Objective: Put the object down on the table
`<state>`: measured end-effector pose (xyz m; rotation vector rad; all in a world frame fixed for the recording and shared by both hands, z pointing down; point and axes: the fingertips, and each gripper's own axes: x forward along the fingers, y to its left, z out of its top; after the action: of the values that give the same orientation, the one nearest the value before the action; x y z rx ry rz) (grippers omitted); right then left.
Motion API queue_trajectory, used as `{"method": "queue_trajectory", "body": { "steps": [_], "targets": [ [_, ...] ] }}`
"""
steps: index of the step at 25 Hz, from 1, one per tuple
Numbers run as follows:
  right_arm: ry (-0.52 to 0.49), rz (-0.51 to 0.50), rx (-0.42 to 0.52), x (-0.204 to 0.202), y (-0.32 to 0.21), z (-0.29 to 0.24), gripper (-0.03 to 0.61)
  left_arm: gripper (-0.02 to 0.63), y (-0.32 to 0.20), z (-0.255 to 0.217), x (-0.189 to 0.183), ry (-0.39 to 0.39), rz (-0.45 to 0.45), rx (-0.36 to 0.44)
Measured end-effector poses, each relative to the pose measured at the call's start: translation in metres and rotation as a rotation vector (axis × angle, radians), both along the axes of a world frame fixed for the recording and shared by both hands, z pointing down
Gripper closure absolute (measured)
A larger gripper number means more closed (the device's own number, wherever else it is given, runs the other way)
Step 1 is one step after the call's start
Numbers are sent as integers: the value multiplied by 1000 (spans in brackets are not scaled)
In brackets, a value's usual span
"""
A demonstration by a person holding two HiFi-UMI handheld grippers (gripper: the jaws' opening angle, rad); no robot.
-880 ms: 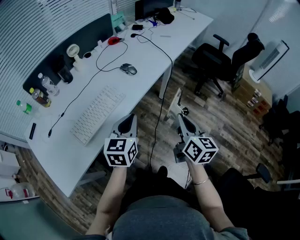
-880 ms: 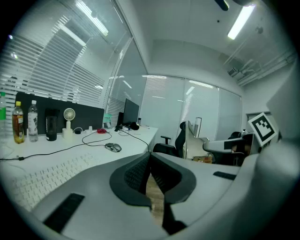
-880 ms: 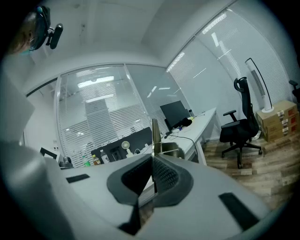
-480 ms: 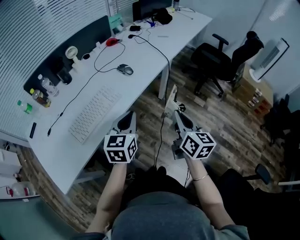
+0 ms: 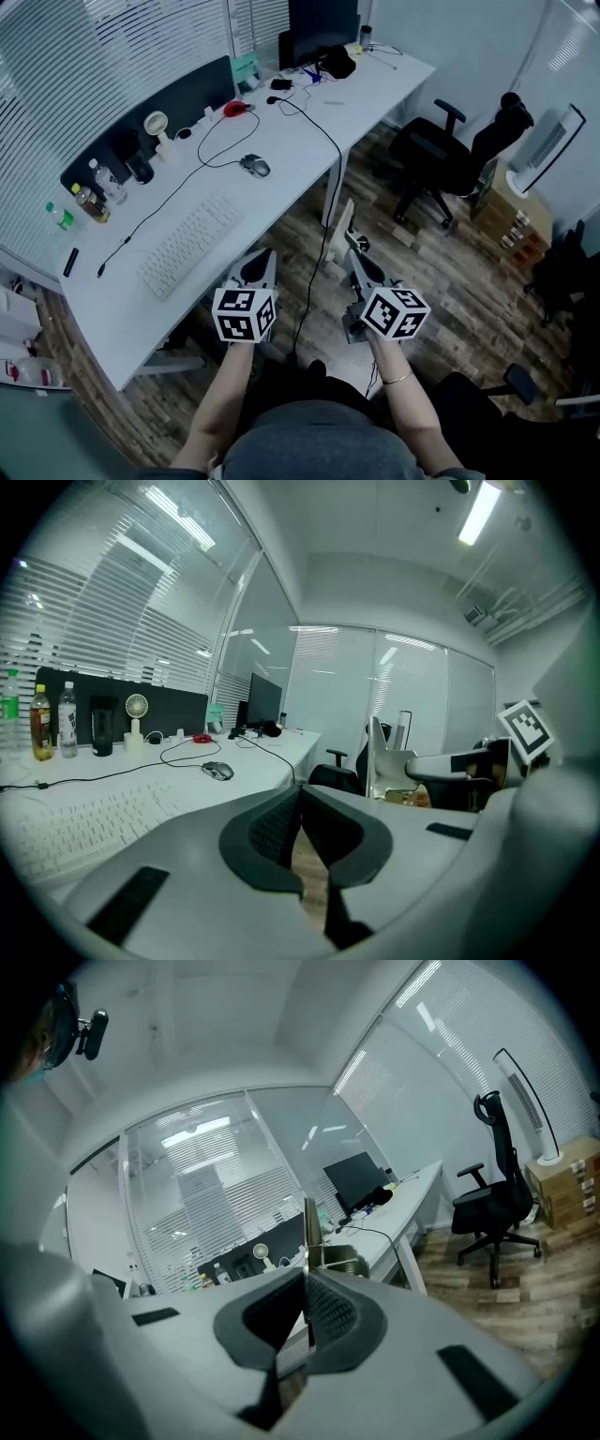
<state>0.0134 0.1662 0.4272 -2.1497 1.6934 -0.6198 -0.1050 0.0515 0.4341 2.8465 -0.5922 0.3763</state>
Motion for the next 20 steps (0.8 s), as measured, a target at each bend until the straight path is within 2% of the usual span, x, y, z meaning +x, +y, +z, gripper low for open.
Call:
{"method": "queue_trajectory", "body": {
  "steps": [7, 12, 20],
  "targets": [
    [-25, -39, 31, 18, -1, -8, 572, 591, 6, -6, 17, 15, -41, 13],
    [-77, -55, 45, 33, -10, -6, 572, 591, 0, -7, 35, 8, -55, 23],
    [-106, -52, 48, 74, -61, -7, 572, 591, -48, -6, 79, 13, -54, 43]
  ]
}}
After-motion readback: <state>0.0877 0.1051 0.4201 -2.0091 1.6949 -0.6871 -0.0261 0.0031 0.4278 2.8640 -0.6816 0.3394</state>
